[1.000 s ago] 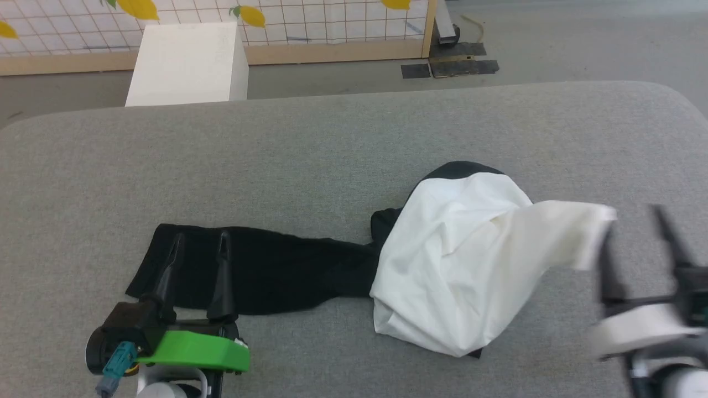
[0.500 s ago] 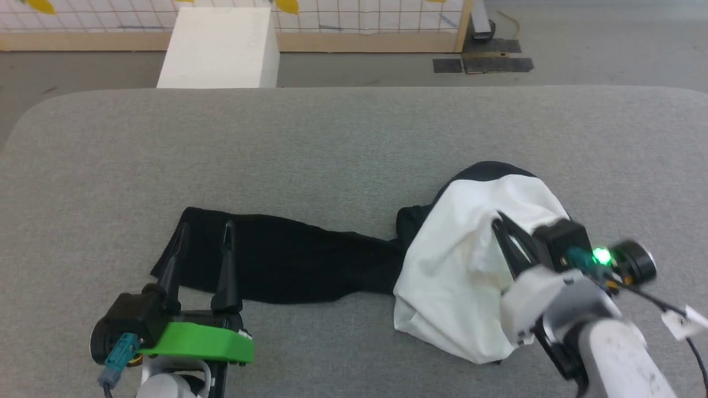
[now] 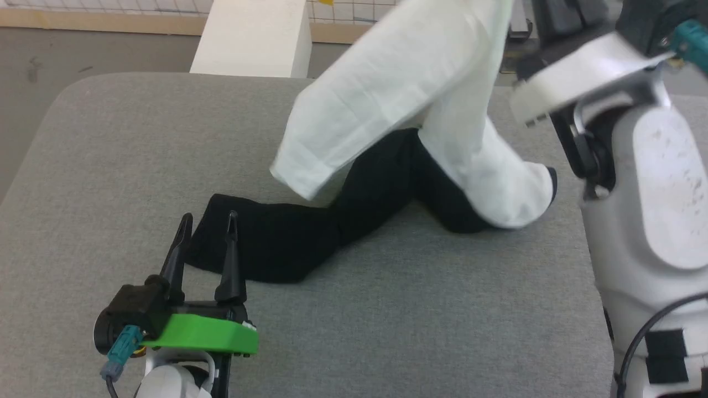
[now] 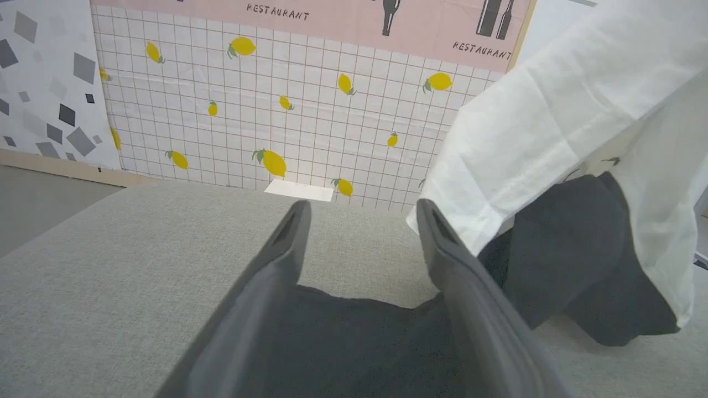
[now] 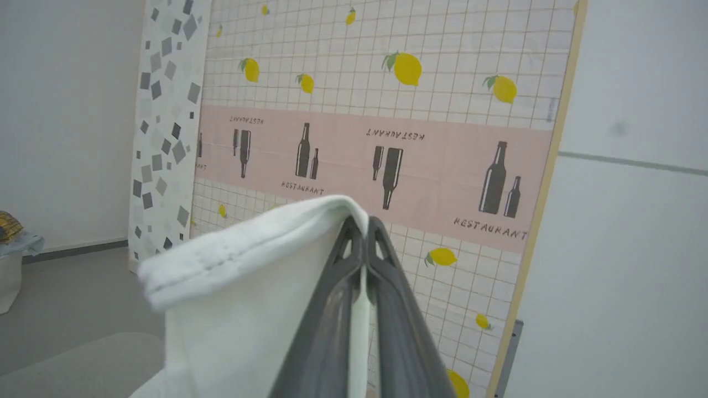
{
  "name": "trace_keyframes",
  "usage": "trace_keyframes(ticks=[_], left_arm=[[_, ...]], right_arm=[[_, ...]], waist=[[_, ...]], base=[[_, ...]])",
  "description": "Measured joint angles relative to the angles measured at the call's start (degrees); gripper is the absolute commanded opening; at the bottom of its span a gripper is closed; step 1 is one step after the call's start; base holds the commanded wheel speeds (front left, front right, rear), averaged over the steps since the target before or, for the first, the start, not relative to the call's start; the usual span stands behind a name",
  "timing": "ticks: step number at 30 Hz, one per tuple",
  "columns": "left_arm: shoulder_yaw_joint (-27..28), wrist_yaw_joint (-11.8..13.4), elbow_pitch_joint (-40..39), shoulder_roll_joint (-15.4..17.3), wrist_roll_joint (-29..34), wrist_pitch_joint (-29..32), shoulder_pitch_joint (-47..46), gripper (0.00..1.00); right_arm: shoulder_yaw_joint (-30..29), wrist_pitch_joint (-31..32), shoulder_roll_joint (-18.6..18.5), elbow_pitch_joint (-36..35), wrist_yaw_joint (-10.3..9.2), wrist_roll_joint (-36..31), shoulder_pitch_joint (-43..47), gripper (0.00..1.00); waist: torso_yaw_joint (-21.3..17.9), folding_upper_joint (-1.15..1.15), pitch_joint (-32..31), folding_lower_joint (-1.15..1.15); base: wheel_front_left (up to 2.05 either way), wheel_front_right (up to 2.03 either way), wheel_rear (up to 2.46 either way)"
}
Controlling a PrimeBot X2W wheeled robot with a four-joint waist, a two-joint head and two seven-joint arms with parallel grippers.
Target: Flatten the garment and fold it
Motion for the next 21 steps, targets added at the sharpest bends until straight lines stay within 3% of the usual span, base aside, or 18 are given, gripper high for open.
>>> trace_keyframes(ticks=[6,12,14,18,21], left_arm=[[-0.1,0.0,0.1,0.0,0.0,0.0,0.0,1.0],[-0.3,-0.1,0.5,0.0,0.0,0.0,0.0,1.0],[-0.5,-0.1,0.7,0.0,0.0,0.0,0.1,1.0],[-1.0,-0.3,0.8,0.0,0.0,0.0,0.4,1.0],[-1.3,-0.5,0.9,0.0,0.0,0.0,0.6,1.0]], right_arm=[[-9.1,7.9,-2.5,10.7,0.0,-7.7,12.8,0.0],[-19.7,15.9,-3.3,13.7,0.01,-11.0,24.5,0.0],[-20.6,19.8,-3.2,12.9,0.0,-11.1,29.0,1.0],[-19.4,24.4,-3.0,6.0,0.0,-9.4,37.7,1.0],[-15.5,26.6,-3.1,-3.4,-0.01,-3.8,44.2,1.0]], waist=[[0.7,0.0,-0.2,0.01],[0.4,0.0,-1.0,0.01],[0.1,0.0,-1.3,0.0],[-0.4,0.0,-1.9,0.01],[-0.5,0.0,-2.4,0.0]], base=[[0.0,0.0,0.0],[0.0,0.0,0.0],[0.0,0.0,0.0],[0.0,0.0,0.0],[0.0,0.0,0.0]])
